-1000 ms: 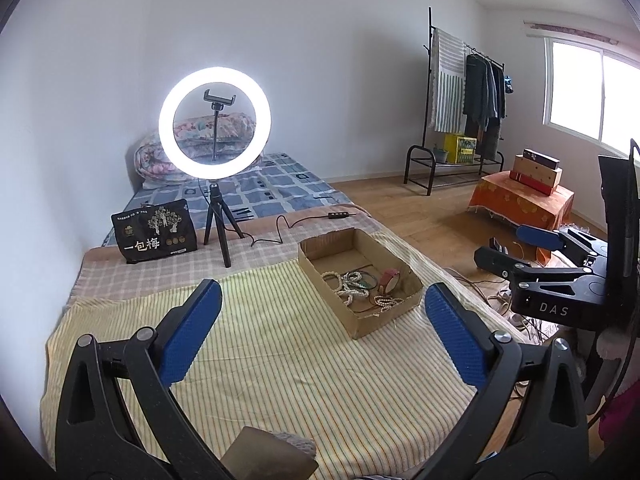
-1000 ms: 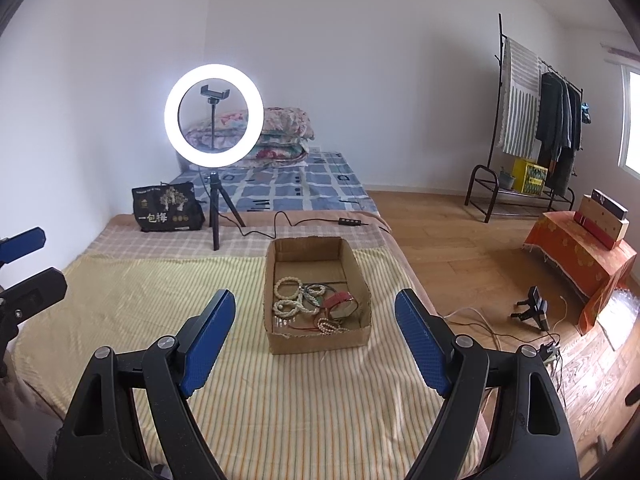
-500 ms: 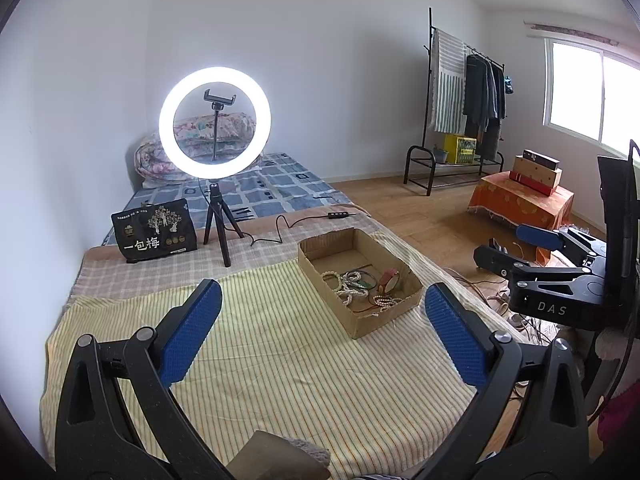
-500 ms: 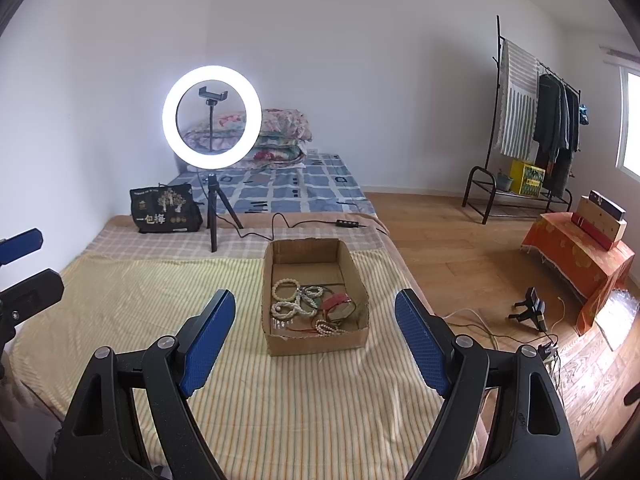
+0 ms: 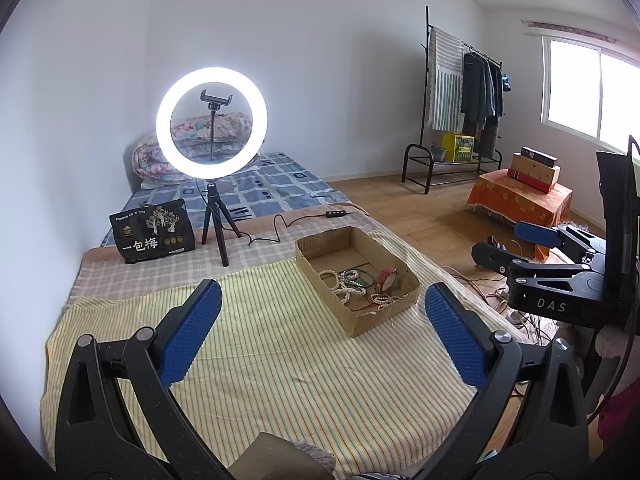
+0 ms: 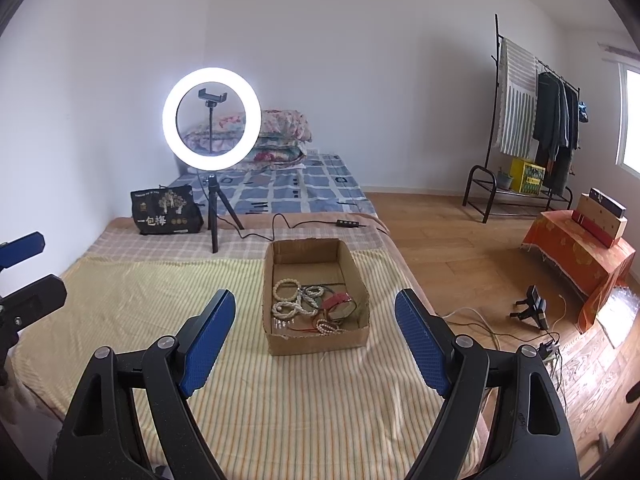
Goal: Organize jewelry
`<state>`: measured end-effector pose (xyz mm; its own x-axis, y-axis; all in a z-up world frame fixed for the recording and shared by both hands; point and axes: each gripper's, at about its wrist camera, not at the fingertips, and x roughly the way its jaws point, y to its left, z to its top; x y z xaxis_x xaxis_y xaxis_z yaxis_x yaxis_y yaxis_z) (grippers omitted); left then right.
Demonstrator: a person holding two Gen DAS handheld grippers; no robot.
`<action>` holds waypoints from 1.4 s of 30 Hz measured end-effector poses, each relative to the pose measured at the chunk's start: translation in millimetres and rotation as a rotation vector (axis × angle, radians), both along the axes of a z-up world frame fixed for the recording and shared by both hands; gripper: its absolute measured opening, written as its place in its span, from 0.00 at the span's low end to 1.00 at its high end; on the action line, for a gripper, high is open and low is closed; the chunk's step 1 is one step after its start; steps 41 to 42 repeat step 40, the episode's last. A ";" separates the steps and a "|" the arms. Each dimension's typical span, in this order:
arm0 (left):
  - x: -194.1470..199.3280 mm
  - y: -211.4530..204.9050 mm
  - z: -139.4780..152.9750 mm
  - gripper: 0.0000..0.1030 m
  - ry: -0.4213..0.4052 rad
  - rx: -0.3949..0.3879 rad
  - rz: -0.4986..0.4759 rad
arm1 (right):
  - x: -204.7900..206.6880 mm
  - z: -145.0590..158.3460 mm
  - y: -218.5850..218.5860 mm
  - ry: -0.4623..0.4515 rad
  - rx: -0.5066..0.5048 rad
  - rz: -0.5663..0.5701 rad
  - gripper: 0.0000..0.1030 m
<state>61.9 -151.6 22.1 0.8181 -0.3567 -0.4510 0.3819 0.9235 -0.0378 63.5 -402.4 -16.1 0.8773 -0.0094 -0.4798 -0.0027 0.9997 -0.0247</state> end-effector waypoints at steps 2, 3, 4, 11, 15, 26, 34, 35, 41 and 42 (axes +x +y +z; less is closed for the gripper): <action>-0.7 0.5 0.7 1.00 0.000 -0.001 0.000 | 0.5 0.0 0.9 0.000 -0.002 0.003 0.80; 0.0 -0.1 0.1 1.00 0.000 -0.002 0.000 | 0.6 -0.1 1.3 0.001 -0.004 0.004 0.80; -0.3 0.0 0.4 1.00 0.000 -0.001 0.000 | 0.4 -0.4 1.7 0.001 -0.005 0.005 0.80; 0.1 -0.3 -0.1 1.00 0.000 0.000 -0.001 | 0.6 -0.5 2.1 0.003 -0.005 0.003 0.80; 0.4 -0.2 0.0 1.00 0.002 -0.002 -0.001 | 1.1 -0.5 2.9 0.005 -0.007 0.003 0.80; -5.4 -2.9 -1.0 1.00 -0.002 0.006 0.001 | 0.6 -3.0 4.5 0.007 -0.012 0.004 0.80; -7.7 -4.4 -3.2 1.00 -0.005 0.007 0.005 | 1.2 -4.0 4.6 0.009 -0.013 0.004 0.80; -7.7 -4.5 -4.9 1.00 -0.008 0.008 0.006 | 1.1 -4.4 4.3 0.010 -0.012 0.004 0.80; -7.3 -3.6 -6.8 1.00 -0.006 0.012 0.006 | 0.1 -5.7 2.7 0.011 -0.012 0.002 0.80; -7.3 -3.6 -6.8 1.00 -0.006 0.012 0.006 | 0.1 -5.7 2.7 0.011 -0.012 0.002 0.80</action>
